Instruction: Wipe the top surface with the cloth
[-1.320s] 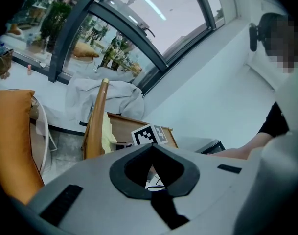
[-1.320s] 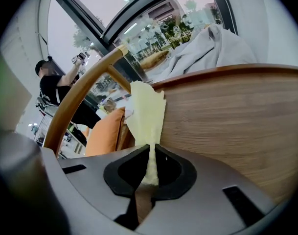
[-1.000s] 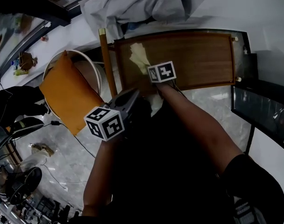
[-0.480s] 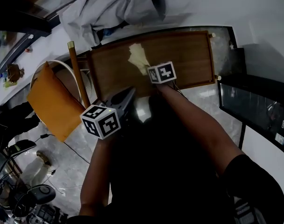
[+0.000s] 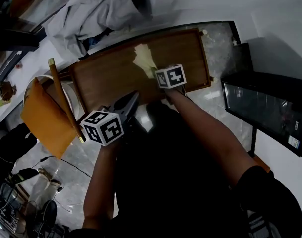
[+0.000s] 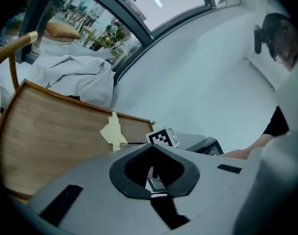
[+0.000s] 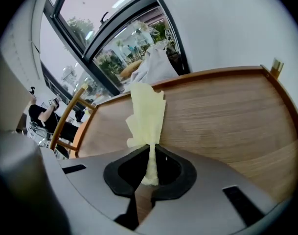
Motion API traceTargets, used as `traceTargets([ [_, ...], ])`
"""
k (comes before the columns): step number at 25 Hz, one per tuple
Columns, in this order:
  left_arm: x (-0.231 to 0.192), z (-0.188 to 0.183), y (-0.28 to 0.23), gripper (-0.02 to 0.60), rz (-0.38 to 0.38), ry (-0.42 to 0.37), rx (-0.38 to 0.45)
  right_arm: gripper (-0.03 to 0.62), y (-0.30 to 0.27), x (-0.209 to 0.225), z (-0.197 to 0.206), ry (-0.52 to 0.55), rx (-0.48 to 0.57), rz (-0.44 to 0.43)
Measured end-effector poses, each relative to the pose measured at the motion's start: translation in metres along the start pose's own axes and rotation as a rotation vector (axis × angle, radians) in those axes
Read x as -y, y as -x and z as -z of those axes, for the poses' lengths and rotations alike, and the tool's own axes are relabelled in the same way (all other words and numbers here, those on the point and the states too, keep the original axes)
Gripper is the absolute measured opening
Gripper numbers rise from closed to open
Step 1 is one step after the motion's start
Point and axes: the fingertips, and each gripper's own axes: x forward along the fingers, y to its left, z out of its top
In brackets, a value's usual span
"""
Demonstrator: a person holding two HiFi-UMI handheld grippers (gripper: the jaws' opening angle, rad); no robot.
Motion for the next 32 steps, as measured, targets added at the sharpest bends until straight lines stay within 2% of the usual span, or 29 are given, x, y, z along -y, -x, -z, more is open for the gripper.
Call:
traceTargets([
  [6,0.022,0.001,-0.033,0.011,0.025,-0.041,-0.048,0.032,0.024,0.039,-0.002,0.073,0.023,0.067],
  [15,0.037,0.008,-0.066,0.011,0.049,-0.058,-0.105,0.034,0.054,0.092,0.0,-0.029,0.062,0.126],
  [20,0.039,0.011,-0.08,0.011,0.061,-0.065,-0.135,0.034,0.073,0.124,0.002,-0.091,0.092,0.187],
  [32,0.035,0.002,-0.088,0.011,0.081,-0.058,-0.12,0.034,0.105,0.173,0.004,-0.165,0.13,0.372],
])
